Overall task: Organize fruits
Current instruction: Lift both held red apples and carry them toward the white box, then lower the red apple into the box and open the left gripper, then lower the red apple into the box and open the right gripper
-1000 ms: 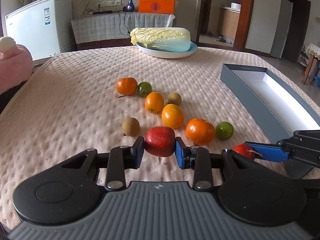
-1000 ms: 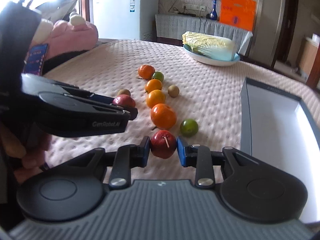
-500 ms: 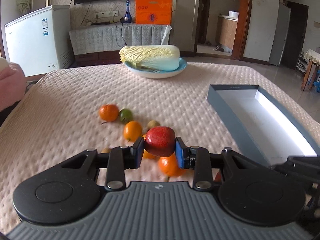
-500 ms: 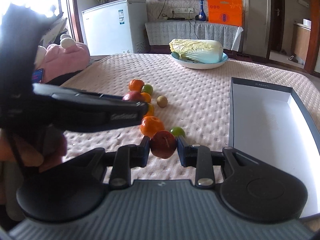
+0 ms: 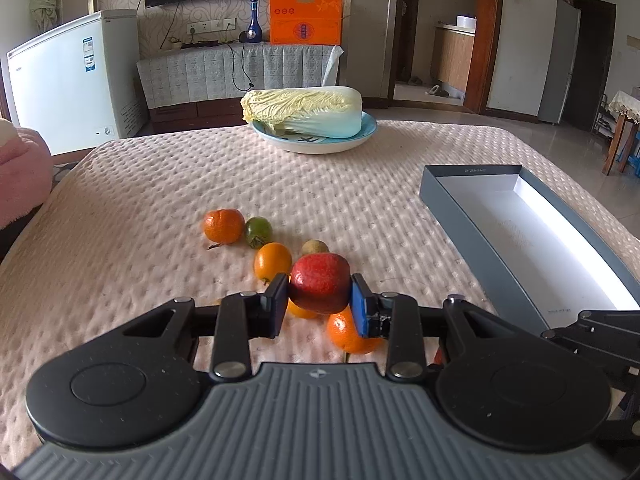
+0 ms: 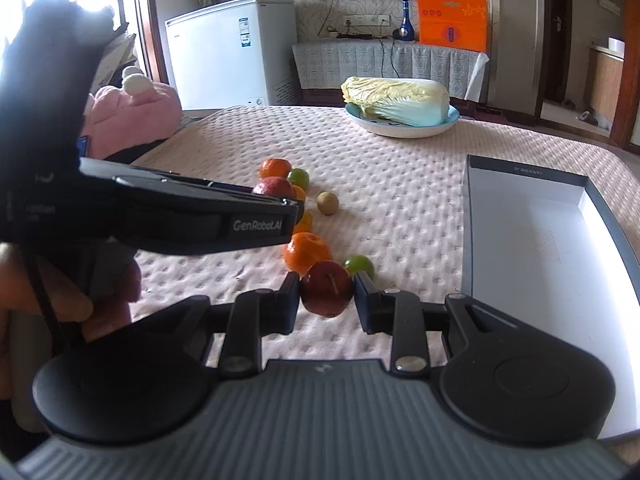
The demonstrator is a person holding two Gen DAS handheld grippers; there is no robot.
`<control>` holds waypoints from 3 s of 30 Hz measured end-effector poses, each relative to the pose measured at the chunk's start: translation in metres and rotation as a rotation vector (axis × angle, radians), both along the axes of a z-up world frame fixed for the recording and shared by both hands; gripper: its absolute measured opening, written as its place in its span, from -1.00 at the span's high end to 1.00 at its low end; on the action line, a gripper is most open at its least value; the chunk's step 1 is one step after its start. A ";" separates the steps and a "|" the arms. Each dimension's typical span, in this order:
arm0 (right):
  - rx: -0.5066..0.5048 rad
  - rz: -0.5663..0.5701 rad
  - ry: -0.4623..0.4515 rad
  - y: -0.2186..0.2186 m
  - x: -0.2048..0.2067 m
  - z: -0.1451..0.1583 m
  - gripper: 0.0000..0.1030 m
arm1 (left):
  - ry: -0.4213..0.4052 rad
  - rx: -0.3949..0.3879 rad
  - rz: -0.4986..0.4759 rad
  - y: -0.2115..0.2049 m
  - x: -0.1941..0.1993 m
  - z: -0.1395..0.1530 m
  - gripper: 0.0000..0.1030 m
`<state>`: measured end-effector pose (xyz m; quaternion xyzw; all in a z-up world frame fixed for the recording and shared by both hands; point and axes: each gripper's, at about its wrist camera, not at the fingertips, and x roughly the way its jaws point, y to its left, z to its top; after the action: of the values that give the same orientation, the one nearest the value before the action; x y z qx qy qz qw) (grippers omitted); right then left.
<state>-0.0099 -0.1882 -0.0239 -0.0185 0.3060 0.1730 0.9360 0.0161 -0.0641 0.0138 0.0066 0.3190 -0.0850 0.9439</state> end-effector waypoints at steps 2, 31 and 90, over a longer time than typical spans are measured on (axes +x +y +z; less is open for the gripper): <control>-0.002 0.006 -0.005 0.001 -0.003 0.002 0.37 | -0.003 -0.005 0.005 0.001 -0.001 0.001 0.26; 0.005 -0.072 -0.028 -0.046 -0.020 0.010 0.37 | -0.018 -0.011 -0.089 -0.069 -0.003 0.003 0.26; 0.023 -0.358 0.073 -0.139 0.010 -0.013 0.36 | -0.125 -0.075 -0.227 -0.143 -0.006 0.016 -0.33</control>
<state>-0.0001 -0.3276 -0.0370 0.0530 0.3361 0.0079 0.9403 0.0097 -0.2068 0.0301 0.0127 0.2535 -0.2024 0.9458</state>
